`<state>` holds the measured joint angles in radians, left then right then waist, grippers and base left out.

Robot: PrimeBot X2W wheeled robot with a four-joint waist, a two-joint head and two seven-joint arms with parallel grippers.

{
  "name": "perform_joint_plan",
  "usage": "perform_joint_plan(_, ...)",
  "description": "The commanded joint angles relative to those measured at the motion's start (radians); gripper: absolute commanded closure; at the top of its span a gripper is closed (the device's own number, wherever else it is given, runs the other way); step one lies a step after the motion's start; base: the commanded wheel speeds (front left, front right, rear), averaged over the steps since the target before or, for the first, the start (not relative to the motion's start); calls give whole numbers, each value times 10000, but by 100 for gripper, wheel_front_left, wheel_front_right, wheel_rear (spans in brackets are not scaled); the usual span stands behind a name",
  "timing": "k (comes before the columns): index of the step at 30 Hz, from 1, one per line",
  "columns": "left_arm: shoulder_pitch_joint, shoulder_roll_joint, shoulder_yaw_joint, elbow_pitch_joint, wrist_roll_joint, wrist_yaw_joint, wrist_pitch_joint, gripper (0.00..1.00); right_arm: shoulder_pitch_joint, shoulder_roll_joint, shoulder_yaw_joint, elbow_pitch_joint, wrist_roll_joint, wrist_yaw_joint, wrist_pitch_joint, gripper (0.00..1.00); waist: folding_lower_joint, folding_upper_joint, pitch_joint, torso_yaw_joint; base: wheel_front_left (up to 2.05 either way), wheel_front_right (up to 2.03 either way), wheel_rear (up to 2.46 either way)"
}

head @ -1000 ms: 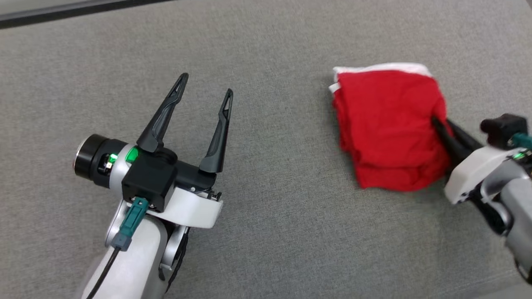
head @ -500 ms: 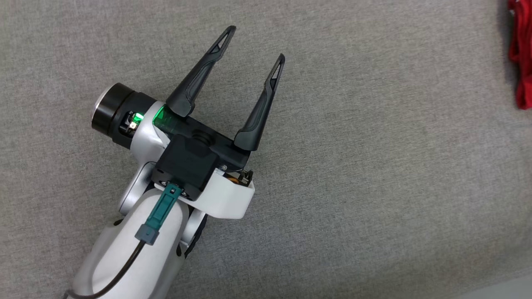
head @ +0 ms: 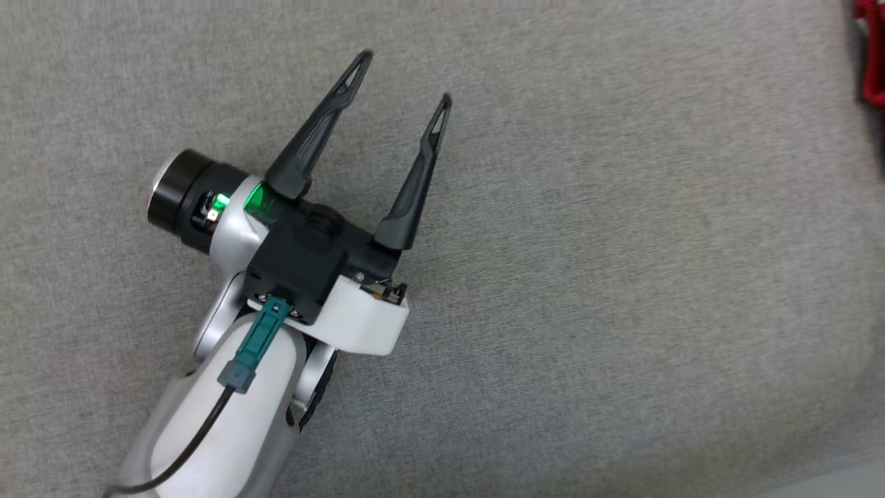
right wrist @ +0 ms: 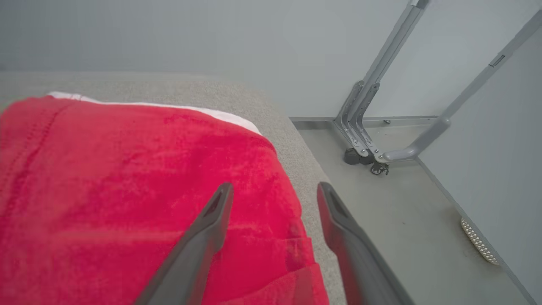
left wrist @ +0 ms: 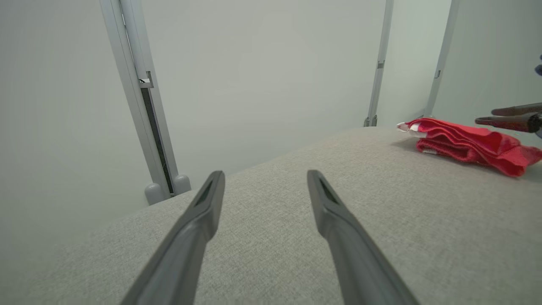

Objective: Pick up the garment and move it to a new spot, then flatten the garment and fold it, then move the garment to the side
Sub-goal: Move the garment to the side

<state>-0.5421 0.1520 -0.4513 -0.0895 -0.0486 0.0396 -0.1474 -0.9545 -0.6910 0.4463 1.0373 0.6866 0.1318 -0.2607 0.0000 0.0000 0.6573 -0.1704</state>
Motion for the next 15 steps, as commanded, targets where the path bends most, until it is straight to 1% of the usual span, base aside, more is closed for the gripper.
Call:
perform_joint_plan(1, 197, 98, 83, 63, -93, 88, -62, 0, 448, 146, -421, -364, 117, -20, -41, 0, 0, 0, -370, -191, 0, 0, 0)
perform_joint_plan(5, 625, 210, 251, 193, -296, 235, -97, 0, 1733, 749, -1899, -1672, -165, -19, -47, 0, 0, 0, -943, -375, 0, 0, 0)
perform_joint_plan(8, 991, 267, 369, 275, -432, 357, -81, 0, 2830, 1436, -2889, -2802, -515, -20, -45, 0, 0, 0, -1378, -472, 0, 0, 0)
perform_joint_plan(11, 1389, 244, 439, 352, -624, 506, -65, 0, 3785, 2071, -3581, -3930, -1025, -19, -35, 0, 0, 0, -1809, -499, 0, 0, 0)
perform_joint_plan(15, 1876, 188, 556, 425, -868, 708, -147, 0, 4935, 2835, -4198, -5291, -1598, -19, -36, 0, 0, 0, -2312, -357, 0, 0, 0)
